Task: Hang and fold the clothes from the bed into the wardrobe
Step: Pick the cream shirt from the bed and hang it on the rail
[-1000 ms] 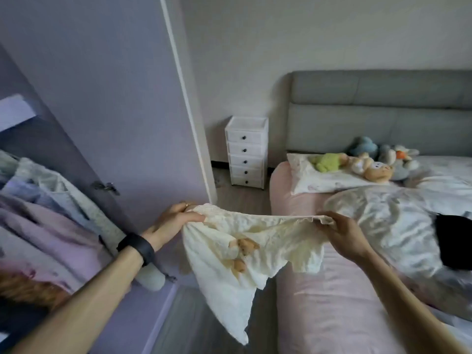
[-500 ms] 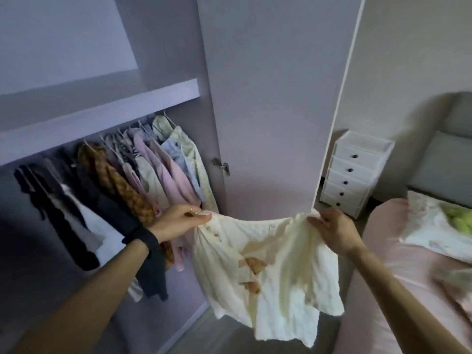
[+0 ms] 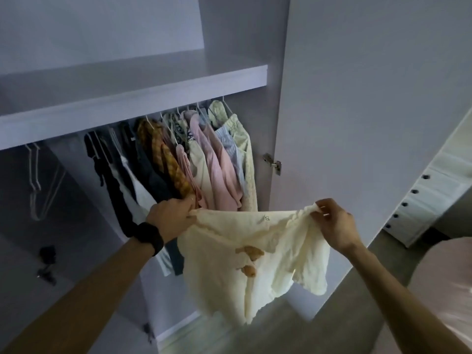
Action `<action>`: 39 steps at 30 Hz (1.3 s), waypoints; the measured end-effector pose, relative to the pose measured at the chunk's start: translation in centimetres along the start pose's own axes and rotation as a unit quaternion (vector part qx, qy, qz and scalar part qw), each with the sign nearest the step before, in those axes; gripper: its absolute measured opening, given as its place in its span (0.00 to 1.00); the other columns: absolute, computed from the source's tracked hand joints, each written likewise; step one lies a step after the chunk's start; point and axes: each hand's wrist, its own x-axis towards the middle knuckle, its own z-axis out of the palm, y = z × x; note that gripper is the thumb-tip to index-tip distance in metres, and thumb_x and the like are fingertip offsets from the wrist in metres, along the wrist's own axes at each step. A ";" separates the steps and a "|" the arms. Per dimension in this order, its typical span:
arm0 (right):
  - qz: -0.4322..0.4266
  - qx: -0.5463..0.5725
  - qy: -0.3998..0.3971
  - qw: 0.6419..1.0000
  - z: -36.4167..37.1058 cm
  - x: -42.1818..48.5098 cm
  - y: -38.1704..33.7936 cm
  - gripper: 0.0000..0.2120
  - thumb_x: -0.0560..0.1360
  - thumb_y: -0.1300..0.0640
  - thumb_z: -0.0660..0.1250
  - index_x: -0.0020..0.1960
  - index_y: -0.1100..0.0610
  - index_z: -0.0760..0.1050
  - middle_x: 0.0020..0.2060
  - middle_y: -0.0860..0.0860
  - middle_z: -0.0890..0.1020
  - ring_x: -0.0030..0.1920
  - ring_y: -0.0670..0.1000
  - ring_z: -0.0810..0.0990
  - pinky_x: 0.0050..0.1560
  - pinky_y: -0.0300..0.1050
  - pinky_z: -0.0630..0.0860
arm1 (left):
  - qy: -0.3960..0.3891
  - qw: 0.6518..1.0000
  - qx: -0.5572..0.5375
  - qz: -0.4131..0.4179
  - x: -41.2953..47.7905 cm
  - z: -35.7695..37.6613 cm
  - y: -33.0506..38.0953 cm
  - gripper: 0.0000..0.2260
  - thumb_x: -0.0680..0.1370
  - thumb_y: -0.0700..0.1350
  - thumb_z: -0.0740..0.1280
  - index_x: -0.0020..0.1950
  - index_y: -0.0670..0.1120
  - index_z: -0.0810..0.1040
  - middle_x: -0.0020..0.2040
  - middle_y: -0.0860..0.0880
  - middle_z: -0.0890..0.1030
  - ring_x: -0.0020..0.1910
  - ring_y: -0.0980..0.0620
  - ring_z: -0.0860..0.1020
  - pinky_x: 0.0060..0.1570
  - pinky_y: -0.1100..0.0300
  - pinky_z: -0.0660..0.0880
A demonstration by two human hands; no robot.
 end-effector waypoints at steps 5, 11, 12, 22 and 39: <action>-0.088 -0.040 -0.003 0.995 3.6 4.0 -1.7 0.11 0.81 0.59 0.63 0.62 0.53 0.76 0.49 0.54 0.84 0.49 0.60 0.82 0.49 0.49 0.78 | -0.044 0.974 -0.213 -0.071 -0.3 1.2 -1.1 0.14 0.73 0.53 0.65 0.36 0.44 0.68 0.42 0.48 0.73 0.42 0.48 0.73 0.46 0.55 0.69; -0.047 -0.024 -0.063 0.997 7.0 8.8 -1.6 0.13 0.82 0.54 0.60 0.66 0.52 0.73 0.51 0.57 0.83 0.50 0.62 0.80 0.47 0.48 0.72 | -0.181 0.820 -0.508 -0.192 -1.2 -0.5 -0.9 0.27 0.69 0.66 0.74 0.48 0.43 0.75 0.41 0.46 0.78 0.42 0.49 0.80 0.48 0.58 0.79; -0.052 -0.018 -0.079 0.995 7.6 9.5 -1.7 0.14 0.83 0.55 0.59 0.68 0.52 0.73 0.52 0.58 0.83 0.49 0.61 0.79 0.48 0.47 0.71 | -0.184 0.809 -0.522 -0.198 -1.4 -0.7 -0.9 0.32 0.67 0.68 0.74 0.50 0.40 0.77 0.45 0.42 0.81 0.47 0.45 0.82 0.55 0.52 0.80; -0.113 0.042 -0.283 0.952 12.6 13.4 -4.6 0.16 0.75 0.53 0.73 0.60 0.50 0.73 0.51 0.45 0.76 0.48 0.47 0.75 0.40 0.37 0.69 | -0.034 0.791 -0.528 -0.307 -5.9 -0.7 -1.9 0.11 0.71 0.50 0.79 0.49 0.49 0.81 0.41 0.47 0.80 0.40 0.47 0.75 0.43 0.54 0.72; -0.324 0.207 -0.427 0.819 18.0 3.4 -13.6 0.05 0.75 0.60 0.74 0.49 0.53 0.84 0.42 0.40 0.85 0.46 0.39 0.82 0.50 0.31 0.75 | 0.171 0.830 -0.374 -0.376 -11.2 -0.6 2.1 0.09 0.70 0.58 0.77 0.44 0.59 0.80 0.40 0.60 0.84 0.40 0.62 0.81 0.39 0.72 0.72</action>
